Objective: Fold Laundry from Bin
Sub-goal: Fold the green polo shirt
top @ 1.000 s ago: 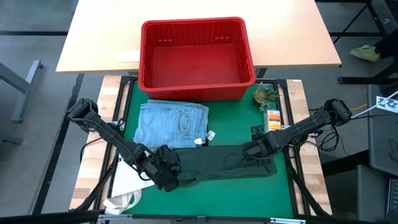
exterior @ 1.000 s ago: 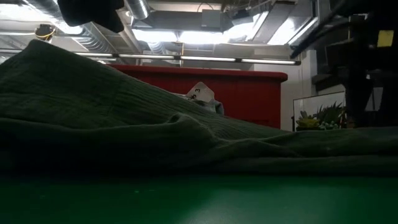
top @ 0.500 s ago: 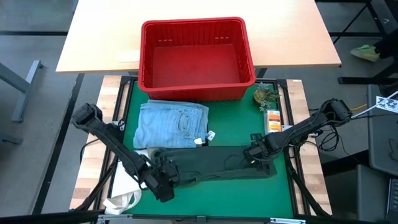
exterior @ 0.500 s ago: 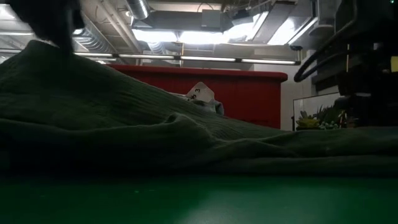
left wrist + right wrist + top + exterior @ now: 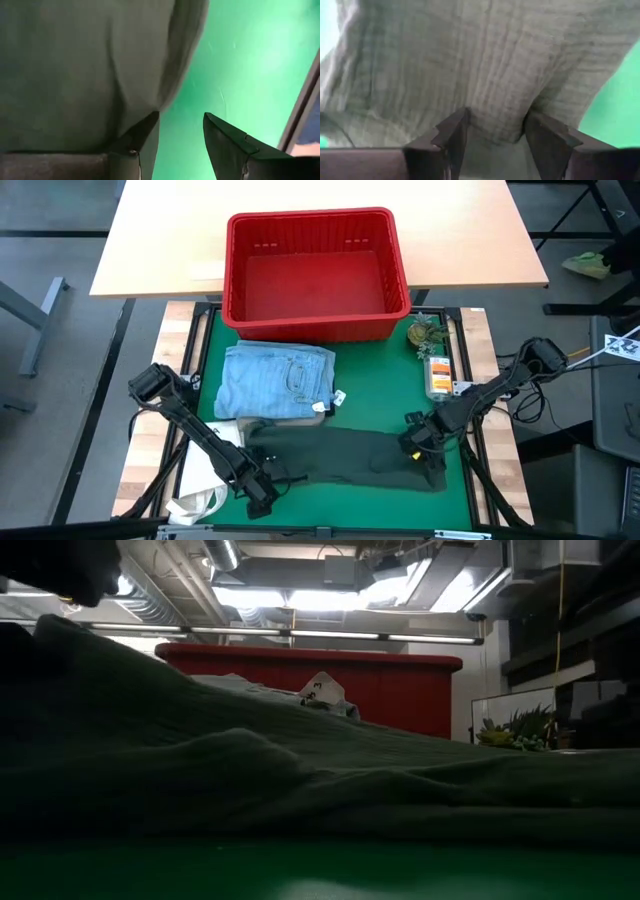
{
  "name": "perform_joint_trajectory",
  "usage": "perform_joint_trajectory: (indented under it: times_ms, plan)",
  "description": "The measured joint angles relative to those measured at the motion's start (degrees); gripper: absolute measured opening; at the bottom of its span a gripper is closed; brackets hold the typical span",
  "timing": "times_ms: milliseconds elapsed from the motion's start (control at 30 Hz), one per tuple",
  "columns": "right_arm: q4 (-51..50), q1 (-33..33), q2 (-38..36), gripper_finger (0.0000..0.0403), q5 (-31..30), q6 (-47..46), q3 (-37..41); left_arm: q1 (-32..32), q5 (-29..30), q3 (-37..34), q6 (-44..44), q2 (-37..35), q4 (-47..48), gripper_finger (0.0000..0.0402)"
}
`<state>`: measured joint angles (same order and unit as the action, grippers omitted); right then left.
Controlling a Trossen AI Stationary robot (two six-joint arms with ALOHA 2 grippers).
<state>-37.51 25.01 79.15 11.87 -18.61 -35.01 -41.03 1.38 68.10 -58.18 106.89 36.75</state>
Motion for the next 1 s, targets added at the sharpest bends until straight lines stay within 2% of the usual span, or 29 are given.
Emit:
perform_joint_trajectory:
  times_ms: [200, 367, 667, 833, 1000]
  plan:
    - [0.2, 1.7, 0.0, 0.0195, -0.2, -1.0, -0.4, 0.4, -1.0, 0.0, -0.3, -1.6, -0.2, 0.0148]
    - [-3.6, 1.6, 0.3, 0.0195, -2.4, -0.6, -4.7, 1.7, -0.3, 0.3, 0.1, -4.5, -0.2, 0.0148]
    - [-7.3, 1.6, 0.2, 0.0195, -9.2, 3.9, -14.0, 1.9, 7.7, 0.7, 1.8, -9.2, -0.5, 0.0148]
    - [-9.1, 1.6, 0.2, 0.0195, -9.8, 5.3, -16.9, 2.4, 13.7, 0.7, 1.9, -9.2, -1.5, 0.0148]
    - [-15.6, 1.6, 0.2, 0.0195, -11.4, 5.5, -18.4, 3.9, 14.6, 0.7, 6.5, -9.2, -3.7, 0.0148]
